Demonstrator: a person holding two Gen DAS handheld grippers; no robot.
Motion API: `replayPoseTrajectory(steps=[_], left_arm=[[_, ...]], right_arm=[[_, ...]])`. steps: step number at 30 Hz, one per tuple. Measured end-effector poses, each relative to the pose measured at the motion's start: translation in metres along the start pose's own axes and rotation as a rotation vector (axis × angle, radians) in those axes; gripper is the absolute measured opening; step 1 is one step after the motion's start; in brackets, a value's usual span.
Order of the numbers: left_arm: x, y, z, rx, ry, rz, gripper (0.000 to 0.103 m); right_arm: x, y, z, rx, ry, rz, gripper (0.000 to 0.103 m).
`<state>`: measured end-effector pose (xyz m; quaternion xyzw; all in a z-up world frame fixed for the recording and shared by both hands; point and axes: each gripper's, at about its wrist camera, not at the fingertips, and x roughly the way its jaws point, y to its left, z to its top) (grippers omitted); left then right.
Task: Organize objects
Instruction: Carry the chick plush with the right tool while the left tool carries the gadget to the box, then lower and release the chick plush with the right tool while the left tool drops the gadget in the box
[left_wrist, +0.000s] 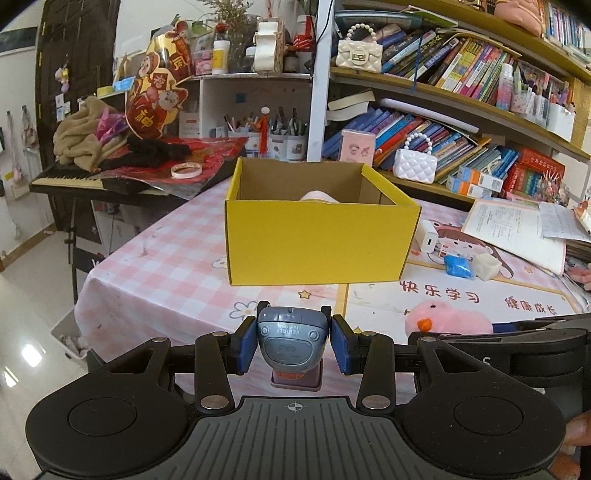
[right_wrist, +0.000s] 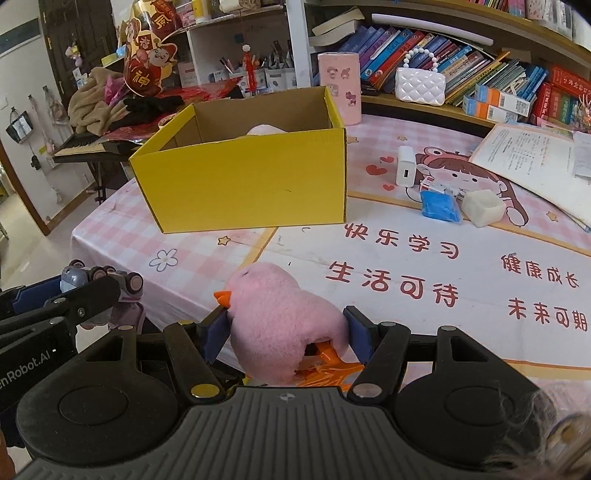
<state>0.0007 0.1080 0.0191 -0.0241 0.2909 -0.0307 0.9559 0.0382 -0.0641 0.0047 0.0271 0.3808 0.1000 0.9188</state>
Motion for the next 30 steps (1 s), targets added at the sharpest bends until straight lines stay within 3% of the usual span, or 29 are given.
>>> replayPoseTrajectory(steps=[11, 22, 30], left_arm=[[0.003, 0.003, 0.03, 0.005, -0.069, -0.025, 0.04], [0.042, -0.001, 0.116, -0.023, -0.237, 0.039, 0.04], [0.097, -0.017, 0.139, -0.035, -0.197, 0.091, 0.04]], right_arm=[[-0.002, 0.001, 0.022, -0.008, -0.057, -0.02, 0.064], [0.019, -0.005, 0.125, -0.081, -0.26, 0.023, 0.064], [0.079, -0.005, 0.168, -0.228, -0.245, 0.047, 0.064]])
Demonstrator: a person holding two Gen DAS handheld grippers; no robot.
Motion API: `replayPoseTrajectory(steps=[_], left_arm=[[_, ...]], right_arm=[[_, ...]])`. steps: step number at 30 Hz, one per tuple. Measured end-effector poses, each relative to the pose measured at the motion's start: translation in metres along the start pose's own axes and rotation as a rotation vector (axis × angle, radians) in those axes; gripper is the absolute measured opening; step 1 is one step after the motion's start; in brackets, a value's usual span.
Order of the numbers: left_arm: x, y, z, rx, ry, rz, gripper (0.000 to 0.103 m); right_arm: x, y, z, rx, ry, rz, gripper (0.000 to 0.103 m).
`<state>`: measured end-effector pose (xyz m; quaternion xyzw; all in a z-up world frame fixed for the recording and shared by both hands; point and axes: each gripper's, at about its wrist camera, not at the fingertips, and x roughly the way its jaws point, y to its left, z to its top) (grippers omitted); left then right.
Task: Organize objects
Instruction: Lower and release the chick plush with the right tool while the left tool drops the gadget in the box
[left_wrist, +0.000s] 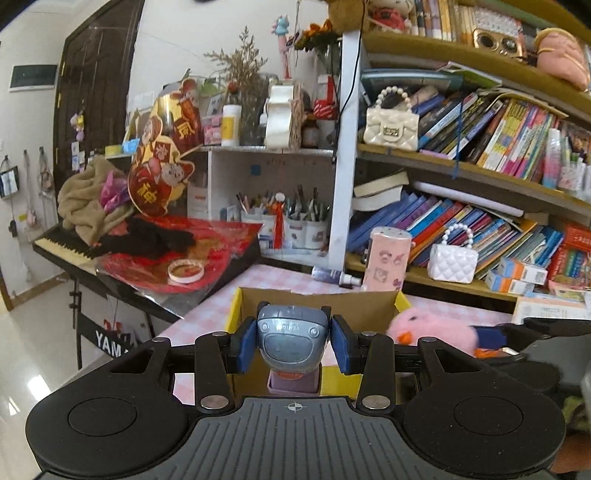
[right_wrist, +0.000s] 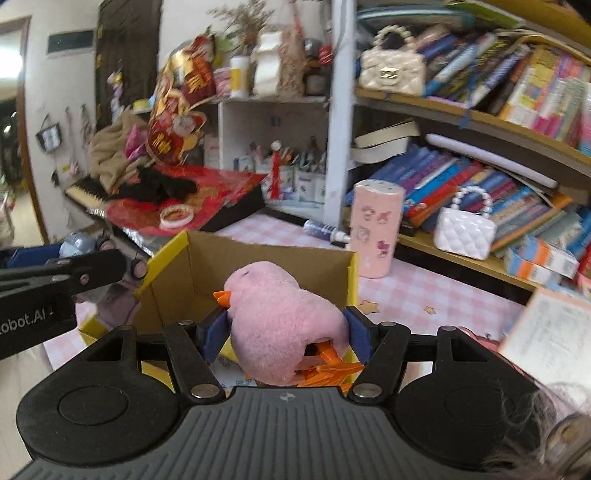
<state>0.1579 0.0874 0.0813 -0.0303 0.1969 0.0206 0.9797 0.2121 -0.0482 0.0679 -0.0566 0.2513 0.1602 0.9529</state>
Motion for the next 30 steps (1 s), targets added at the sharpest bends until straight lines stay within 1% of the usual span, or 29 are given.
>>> replayPoseTrajectory(steps=[4, 7, 10, 13, 14, 15, 17, 20, 24, 27, 29, 30], left_arm=[[0.015, -0.004, -0.005, -0.002, 0.037, 0.028, 0.04], [0.026, -0.003, -0.008, 0.002, 0.069, 0.052, 0.04], [0.039, -0.004, -0.011, 0.027, 0.108, 0.07, 0.04], [0.05, -0.003, -0.016, 0.031, 0.141, 0.082, 0.04], [0.053, -0.002, -0.018, 0.026, 0.148, 0.083, 0.04], [0.056, 0.0, -0.019, 0.014, 0.157, 0.08, 0.04], [0.063, 0.003, -0.022, -0.009, 0.179, 0.071, 0.04], [0.07, 0.004, -0.028, -0.012, 0.205, 0.07, 0.04], [0.078, 0.011, -0.032, -0.057, 0.238, 0.06, 0.041], [0.081, 0.015, -0.033, -0.069, 0.261, 0.052, 0.041], [0.079, 0.016, -0.033, -0.054, 0.262, 0.06, 0.044], [0.076, 0.016, -0.033, -0.048, 0.254, 0.055, 0.051]], right_arm=[[0.03, 0.001, -0.004, -0.081, 0.046, 0.045, 0.064], [0.047, 0.003, -0.007, -0.11, 0.086, 0.075, 0.064], [0.062, 0.002, -0.011, -0.104, 0.148, 0.112, 0.064], [0.075, -0.002, -0.016, -0.061, 0.213, 0.164, 0.064], [0.077, -0.003, -0.016, -0.054, 0.212, 0.17, 0.063], [0.079, -0.001, -0.016, -0.073, 0.214, 0.173, 0.061], [0.081, 0.003, -0.016, -0.092, 0.217, 0.174, 0.061], [0.084, 0.002, -0.015, -0.101, 0.217, 0.182, 0.063], [0.084, 0.0, -0.016, -0.116, 0.212, 0.199, 0.064], [0.083, 0.0, -0.015, -0.117, 0.213, 0.194, 0.068], [0.079, 0.001, -0.016, -0.109, 0.208, 0.16, 0.069], [0.076, 0.001, -0.016, -0.105, 0.203, 0.151, 0.069]])
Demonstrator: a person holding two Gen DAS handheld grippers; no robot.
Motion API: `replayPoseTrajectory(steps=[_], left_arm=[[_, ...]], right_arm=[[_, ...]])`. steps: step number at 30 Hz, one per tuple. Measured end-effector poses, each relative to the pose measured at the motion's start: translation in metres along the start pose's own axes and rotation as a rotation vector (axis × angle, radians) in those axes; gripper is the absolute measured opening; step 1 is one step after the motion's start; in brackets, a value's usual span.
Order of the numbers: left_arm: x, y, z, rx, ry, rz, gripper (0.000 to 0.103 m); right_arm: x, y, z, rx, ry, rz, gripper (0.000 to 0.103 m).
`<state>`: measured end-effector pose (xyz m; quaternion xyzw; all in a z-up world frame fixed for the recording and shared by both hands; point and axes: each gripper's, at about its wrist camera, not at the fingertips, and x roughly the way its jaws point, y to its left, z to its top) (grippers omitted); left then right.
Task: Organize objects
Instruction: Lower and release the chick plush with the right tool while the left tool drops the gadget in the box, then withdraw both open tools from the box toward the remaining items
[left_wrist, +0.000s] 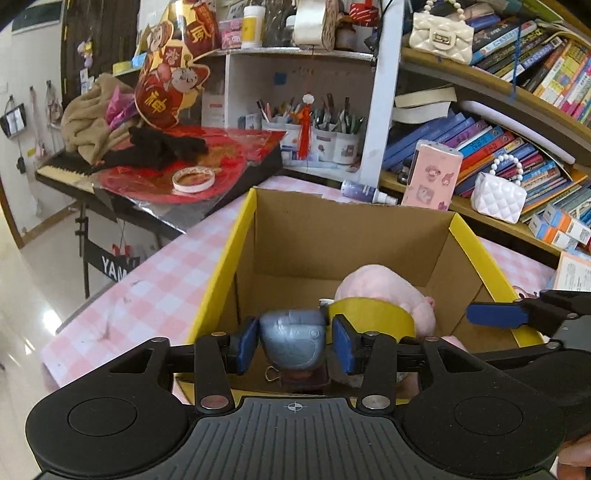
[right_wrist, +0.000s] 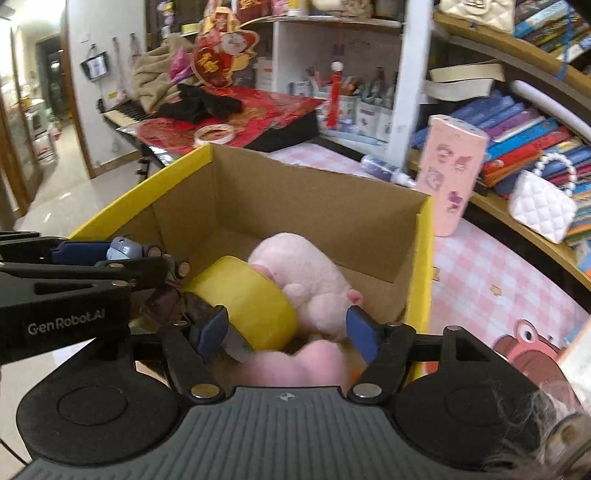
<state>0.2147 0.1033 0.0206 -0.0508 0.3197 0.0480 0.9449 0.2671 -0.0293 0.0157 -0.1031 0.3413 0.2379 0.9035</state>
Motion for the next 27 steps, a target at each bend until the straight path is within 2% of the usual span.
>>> replayPoseTrajectory(steps=[1, 3, 9, 14, 18, 23, 25, 27], left_arm=[[-0.003, 0.0, 0.0, 0.002, -0.01, -0.007, 0.059], [-0.011, 0.001, 0.0, 0.006, -0.031, -0.017, 0.068], [-0.051, 0.003, 0.0, 0.021, -0.144, -0.031, 0.069], [-0.086, 0.011, -0.011, 0.006, -0.205, -0.038, 0.076], [-0.103, 0.018, -0.026, 0.009, -0.185, -0.041, 0.076], [-0.115, 0.023, -0.049, 0.011, -0.139, -0.038, 0.077], [-0.119, 0.023, -0.059, 0.02, -0.123, -0.032, 0.081], [-0.122, 0.022, -0.07, 0.032, -0.102, -0.024, 0.081]], right_arm=[[-0.004, 0.0, -0.002, 0.003, -0.01, -0.004, 0.069], [-0.013, 0.002, -0.005, 0.009, -0.035, -0.022, 0.069], [-0.043, 0.006, -0.01, 0.044, -0.08, -0.053, 0.07], [-0.076, 0.014, -0.02, 0.095, -0.141, -0.104, 0.07], [-0.094, 0.021, -0.035, 0.147, -0.141, -0.137, 0.076], [-0.11, 0.04, -0.059, 0.152, -0.128, -0.179, 0.076], [-0.117, 0.048, -0.07, 0.155, -0.124, -0.203, 0.076], [-0.123, 0.055, -0.081, 0.164, -0.116, -0.228, 0.076]])
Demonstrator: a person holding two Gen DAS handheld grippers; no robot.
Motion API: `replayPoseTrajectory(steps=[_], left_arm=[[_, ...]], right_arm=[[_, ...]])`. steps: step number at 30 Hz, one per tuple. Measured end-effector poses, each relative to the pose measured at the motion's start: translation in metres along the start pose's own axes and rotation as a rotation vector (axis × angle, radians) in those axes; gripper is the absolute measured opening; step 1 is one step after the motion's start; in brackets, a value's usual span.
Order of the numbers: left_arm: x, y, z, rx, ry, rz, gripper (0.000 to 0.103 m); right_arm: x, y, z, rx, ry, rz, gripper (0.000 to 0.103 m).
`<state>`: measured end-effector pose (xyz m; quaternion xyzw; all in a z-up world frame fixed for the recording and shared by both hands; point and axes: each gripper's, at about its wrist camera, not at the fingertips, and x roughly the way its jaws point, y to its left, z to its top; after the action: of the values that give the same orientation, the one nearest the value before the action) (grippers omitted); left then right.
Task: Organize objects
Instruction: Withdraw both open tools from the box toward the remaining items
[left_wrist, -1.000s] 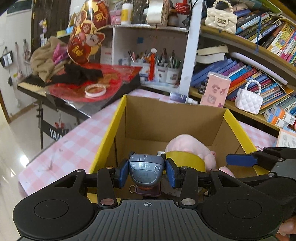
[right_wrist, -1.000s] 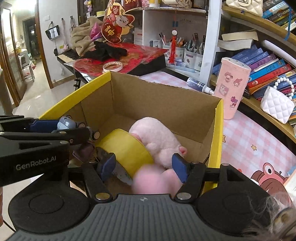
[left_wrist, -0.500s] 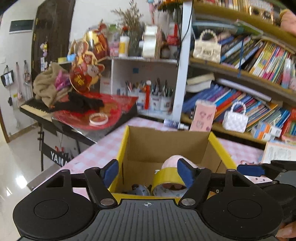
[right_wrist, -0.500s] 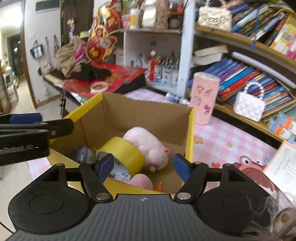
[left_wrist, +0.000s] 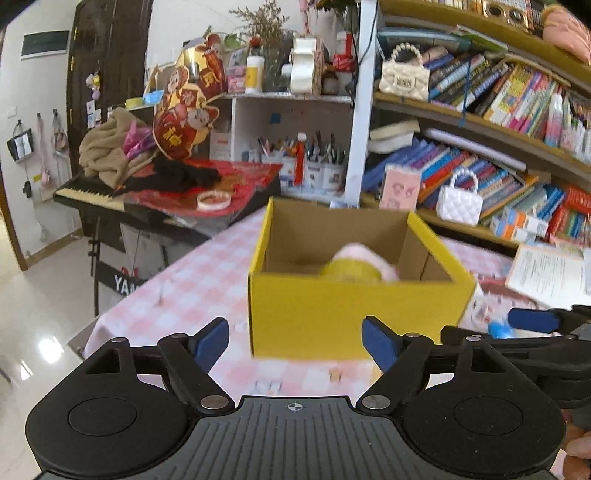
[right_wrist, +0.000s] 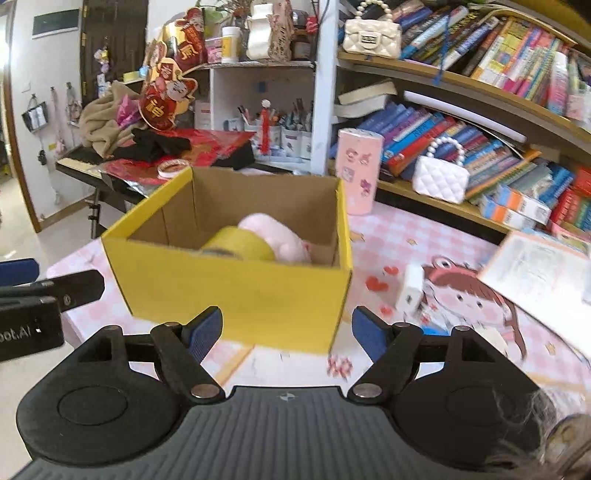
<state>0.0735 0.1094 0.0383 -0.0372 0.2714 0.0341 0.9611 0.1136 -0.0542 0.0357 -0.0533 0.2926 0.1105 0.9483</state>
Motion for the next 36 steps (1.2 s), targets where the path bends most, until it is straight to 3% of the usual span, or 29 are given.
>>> replayPoseTrajectory(steps=[8, 17, 36], left_arm=[[-0.015, -0.005, -0.033, 0.033, 0.068, -0.019, 0.081], [-0.033, -0.014, -0.055, 0.076, 0.099, -0.054, 0.084], [-0.039, -0.091, -0.08, 0.245, 0.16, -0.316, 0.085]], right_arm=[[-0.025, 0.014, -0.047, 0.006, 0.082, -0.035, 0.077], [-0.055, 0.009, -0.077, 0.067, 0.099, -0.104, 0.077], [-0.109, -0.058, -0.134, 0.302, 0.159, -0.377, 0.08]])
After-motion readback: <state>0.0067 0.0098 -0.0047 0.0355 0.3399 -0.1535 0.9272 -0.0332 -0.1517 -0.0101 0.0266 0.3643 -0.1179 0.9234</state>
